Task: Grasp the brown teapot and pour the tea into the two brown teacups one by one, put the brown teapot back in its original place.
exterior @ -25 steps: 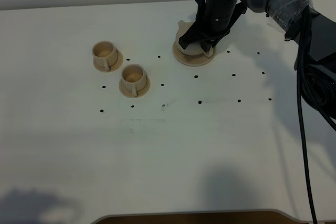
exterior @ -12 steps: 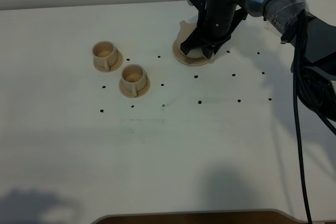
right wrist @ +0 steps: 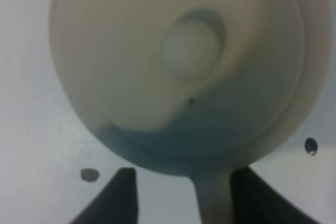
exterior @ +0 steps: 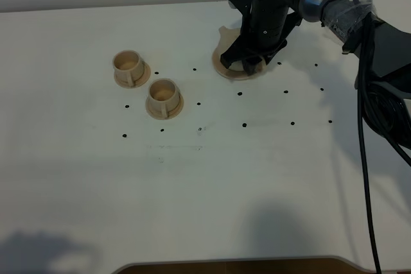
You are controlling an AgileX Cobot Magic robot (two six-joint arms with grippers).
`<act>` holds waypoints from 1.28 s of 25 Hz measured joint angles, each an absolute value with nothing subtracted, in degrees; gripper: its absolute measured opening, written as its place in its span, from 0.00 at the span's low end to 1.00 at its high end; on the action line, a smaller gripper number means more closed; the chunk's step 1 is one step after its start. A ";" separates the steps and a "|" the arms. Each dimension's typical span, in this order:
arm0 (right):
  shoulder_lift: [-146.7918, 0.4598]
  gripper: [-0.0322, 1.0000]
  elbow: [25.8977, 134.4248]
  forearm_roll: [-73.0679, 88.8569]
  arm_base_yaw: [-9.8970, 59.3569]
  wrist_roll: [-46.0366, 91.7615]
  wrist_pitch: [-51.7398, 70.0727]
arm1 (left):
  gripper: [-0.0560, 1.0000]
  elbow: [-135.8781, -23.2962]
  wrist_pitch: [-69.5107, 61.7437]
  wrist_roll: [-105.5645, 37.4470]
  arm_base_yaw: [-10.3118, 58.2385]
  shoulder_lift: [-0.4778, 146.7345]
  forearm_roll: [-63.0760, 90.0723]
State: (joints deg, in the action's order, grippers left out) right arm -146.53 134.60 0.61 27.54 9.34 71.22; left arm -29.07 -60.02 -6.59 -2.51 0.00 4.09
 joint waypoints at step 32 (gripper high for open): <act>-146.00 0.50 131.73 -4.99 28.37 24.47 70.10 | 0.37 -29.07 -60.02 -6.59 -2.51 0.00 4.09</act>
